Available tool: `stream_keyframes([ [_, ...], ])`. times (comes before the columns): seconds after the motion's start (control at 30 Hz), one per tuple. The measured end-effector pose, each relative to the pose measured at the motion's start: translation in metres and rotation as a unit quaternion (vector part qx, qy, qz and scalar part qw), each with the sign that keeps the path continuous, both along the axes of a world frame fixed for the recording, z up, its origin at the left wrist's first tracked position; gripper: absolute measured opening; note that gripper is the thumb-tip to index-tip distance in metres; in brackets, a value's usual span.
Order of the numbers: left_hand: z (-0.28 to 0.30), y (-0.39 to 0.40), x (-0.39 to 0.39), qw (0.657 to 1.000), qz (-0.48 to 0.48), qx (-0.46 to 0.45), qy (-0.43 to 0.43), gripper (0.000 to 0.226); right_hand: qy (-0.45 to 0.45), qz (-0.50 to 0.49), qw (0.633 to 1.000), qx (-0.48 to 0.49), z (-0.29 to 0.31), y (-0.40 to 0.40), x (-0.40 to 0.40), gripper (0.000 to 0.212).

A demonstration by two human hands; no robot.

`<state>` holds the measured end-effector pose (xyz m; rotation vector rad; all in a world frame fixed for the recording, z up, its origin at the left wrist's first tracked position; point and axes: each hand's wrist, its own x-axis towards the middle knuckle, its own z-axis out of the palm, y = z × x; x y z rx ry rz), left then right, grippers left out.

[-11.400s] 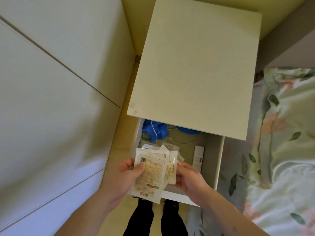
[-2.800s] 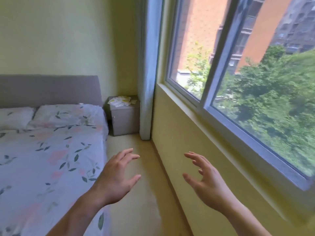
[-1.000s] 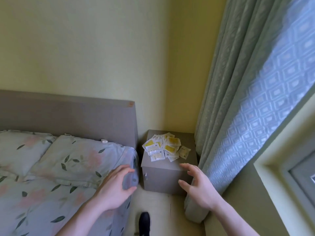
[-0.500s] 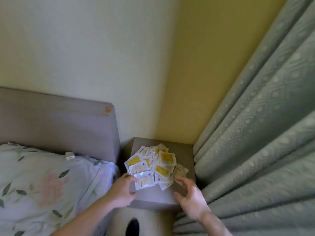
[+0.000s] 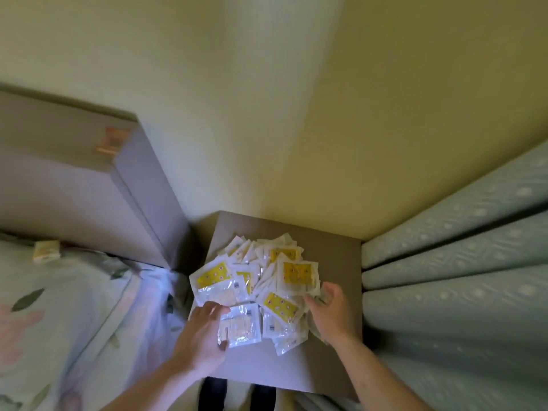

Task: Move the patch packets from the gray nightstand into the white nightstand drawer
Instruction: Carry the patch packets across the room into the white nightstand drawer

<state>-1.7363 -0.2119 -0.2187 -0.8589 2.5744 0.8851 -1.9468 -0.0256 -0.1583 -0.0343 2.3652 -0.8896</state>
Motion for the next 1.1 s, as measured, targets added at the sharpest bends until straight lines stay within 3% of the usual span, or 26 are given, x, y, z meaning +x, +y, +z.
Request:
stream_keyframes([
  [0.17, -0.058, 0.009, 0.003, 0.999, -0.042, -0.032, 0.001, 0.075, 0.019, -0.058, 0.998, 0.011, -0.067, -0.019, -0.023, 0.056],
  [0.37, -0.076, 0.016, -0.007, 0.998, -0.047, -0.052, 0.006, 0.084, 0.050, -0.065, 0.996, 0.028, -0.105, -0.024, -0.032, 0.086],
  [0.73, -0.060, 0.018, -0.027, 0.997, -0.052, -0.056, 0.000, 0.060, 0.064, -0.081, 0.995, -0.009, -0.102, 0.001, -0.035, 0.017],
  [0.87, -0.059, 0.022, -0.025, 0.993, -0.090, -0.074, 0.002, 0.075, 0.070, -0.105, 0.992, -0.021, -0.096, 0.018, -0.033, 0.018],
  [1.1, -0.064, 0.022, -0.027, 0.993, -0.065, -0.096, -0.019, 0.096, 0.014, -0.208, 0.973, -0.096, -0.093, 0.042, 0.003, 0.018],
])
